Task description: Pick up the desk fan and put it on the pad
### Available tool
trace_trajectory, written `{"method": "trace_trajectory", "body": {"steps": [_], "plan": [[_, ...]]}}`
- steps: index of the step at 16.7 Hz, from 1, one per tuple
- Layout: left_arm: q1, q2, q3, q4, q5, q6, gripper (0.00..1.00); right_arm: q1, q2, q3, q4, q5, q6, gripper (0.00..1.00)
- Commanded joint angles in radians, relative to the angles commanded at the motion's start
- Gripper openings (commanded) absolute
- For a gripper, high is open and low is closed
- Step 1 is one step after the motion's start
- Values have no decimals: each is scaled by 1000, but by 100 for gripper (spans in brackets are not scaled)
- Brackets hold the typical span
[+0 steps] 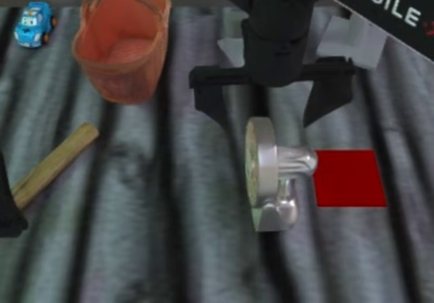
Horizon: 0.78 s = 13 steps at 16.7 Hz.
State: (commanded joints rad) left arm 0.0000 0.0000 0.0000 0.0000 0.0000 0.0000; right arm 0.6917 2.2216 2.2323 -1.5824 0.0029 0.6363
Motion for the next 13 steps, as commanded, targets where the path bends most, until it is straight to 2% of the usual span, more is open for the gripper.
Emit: {"method": "trace_trajectory", "body": {"steps": [6,13], "plan": [[0,0,0,0,0,0,100,-3,-4,-20,19,0,-3,100],[0,0,0,0,0,0,100,1,-36,-250,214,0,1,100]]}}
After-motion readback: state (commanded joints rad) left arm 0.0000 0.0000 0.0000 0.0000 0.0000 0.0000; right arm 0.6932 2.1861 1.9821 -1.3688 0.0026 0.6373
